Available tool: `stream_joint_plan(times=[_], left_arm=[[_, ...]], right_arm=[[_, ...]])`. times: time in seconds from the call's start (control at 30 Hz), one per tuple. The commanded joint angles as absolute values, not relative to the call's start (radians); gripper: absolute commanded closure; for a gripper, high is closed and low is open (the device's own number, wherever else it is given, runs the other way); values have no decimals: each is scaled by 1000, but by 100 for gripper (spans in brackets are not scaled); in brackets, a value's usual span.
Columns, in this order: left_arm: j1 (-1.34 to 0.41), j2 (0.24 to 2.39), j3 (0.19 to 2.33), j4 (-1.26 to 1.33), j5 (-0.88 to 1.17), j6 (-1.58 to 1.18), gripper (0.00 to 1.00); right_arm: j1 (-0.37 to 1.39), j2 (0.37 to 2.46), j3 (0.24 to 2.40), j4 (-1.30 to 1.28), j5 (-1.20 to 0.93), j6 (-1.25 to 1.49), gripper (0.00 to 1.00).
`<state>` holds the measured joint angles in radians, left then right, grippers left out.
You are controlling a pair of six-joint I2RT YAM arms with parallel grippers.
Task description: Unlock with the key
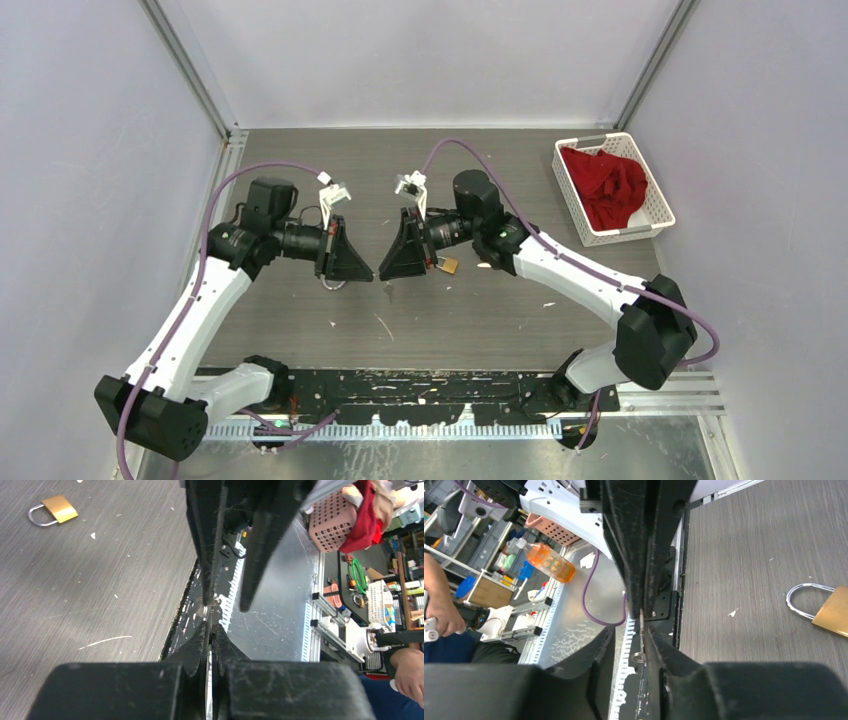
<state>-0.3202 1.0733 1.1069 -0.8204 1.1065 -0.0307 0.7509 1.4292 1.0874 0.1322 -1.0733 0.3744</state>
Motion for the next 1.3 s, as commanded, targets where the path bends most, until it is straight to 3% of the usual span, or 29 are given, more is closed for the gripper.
stream_joint_plan(times=[0.0, 0.13, 0.4, 0.57, 0.73, 0.77, 0.87, 0.9, 1.17, 1.27], left_arm=[[-317, 1049, 1090, -766, 1035, -67, 100], [-317, 1020, 1057, -677, 1081, -163, 100], [-316, 1002, 1046, -574, 1117, -276, 100], [-315, 999, 1044, -566, 1122, -284, 100], [-312, 996, 1049, -559, 1129, -291, 100], [-312, 995, 1050, -559, 1129, -292, 100], [-309, 992, 1052, -557, 1133, -291, 100], [-308, 991, 1052, -557, 1134, -293, 100], [-307, 993, 1055, -548, 1147, -300, 100], [-305, 994, 1055, -544, 1149, -304, 100]], right_arm=[[762, 1391, 1052, 368, -1046, 470, 57], [735, 1362, 909, 713, -1011, 650, 47], [727, 1359, 821, 885, -953, 740, 51], [726, 1370, 807, 958, -928, 787, 63], [720, 1394, 804, 978, -922, 820, 86], [716, 1397, 806, 969, -925, 827, 86], [711, 1400, 811, 937, -950, 821, 57], [710, 1395, 805, 939, -945, 819, 54], [687, 1376, 793, 920, -937, 805, 59], [684, 1376, 792, 920, -936, 805, 65]])
